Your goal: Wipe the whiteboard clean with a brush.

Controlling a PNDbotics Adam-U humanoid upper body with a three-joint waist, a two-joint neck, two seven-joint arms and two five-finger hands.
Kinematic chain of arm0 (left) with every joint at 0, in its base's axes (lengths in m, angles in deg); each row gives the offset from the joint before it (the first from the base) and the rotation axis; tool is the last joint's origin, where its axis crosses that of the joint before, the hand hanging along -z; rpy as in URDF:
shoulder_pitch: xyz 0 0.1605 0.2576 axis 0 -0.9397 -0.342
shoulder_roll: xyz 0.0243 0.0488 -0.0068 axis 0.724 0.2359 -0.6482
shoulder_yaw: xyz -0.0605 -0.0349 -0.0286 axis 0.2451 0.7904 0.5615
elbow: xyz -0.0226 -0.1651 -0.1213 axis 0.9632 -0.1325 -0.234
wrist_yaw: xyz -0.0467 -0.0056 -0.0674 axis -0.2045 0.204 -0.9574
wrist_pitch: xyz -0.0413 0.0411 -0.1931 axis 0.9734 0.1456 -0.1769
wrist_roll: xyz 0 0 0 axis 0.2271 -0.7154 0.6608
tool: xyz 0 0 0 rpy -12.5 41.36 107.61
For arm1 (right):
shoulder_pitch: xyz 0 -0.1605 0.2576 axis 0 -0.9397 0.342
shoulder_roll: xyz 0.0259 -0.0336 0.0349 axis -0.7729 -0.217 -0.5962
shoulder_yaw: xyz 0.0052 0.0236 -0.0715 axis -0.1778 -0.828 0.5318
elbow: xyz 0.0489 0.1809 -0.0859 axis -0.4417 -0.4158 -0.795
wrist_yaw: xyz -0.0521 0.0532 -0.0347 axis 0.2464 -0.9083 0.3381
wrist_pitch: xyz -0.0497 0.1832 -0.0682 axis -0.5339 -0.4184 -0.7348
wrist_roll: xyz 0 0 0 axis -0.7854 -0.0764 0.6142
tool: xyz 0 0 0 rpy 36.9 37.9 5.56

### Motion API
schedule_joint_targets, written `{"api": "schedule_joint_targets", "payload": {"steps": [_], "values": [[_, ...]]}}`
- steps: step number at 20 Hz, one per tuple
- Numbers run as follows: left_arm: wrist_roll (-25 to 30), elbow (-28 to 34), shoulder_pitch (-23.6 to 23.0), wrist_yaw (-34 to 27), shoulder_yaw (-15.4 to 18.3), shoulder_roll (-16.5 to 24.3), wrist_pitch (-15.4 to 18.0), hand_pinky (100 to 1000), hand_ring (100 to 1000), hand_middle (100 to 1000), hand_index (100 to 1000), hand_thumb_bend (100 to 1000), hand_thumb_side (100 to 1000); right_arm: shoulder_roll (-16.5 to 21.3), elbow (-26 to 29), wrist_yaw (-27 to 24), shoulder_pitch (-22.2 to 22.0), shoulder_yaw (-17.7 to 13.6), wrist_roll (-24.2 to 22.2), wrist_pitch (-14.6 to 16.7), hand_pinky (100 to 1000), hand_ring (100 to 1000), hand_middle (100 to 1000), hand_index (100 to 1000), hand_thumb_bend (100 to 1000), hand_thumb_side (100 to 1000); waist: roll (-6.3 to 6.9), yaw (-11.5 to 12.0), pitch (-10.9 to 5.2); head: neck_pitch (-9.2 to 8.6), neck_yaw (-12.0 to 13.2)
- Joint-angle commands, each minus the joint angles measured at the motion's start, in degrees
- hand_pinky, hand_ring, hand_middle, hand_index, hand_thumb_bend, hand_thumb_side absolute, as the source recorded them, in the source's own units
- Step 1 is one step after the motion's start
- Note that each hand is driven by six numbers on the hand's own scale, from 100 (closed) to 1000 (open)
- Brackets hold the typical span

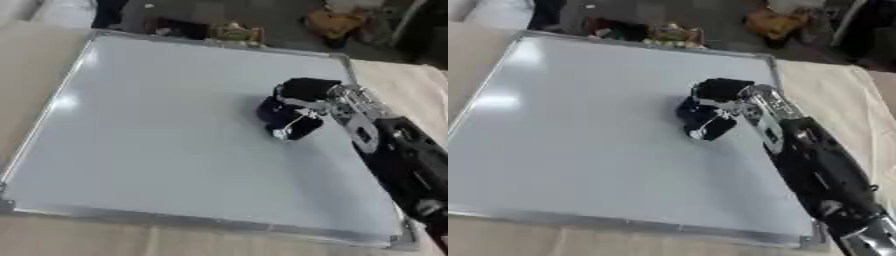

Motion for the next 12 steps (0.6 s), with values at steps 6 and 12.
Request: {"api": "schedule_joint_targets", "payload": {"steps": [6,12], "values": [[0.1,1.0,0.6,-0.4,0.6,0.8,-0.2,705,585,541,389,317,862,0.0,2.7,-2.4,-0.1,1.2,-1.7,0.3,630,695,246,322,128,452,0.32,0.2,-0.7,-0.91,0.7],[0.1,1.0,0.6,-0.5,0.6,0.7,-0.2,706,585,541,391,321,865,0.2,2.4,-1.6,-0.2,0.7,-1.0,-0.7,632,696,247,313,100,431,0.29,0.2,-0.65,-0.97,1.1]]}}
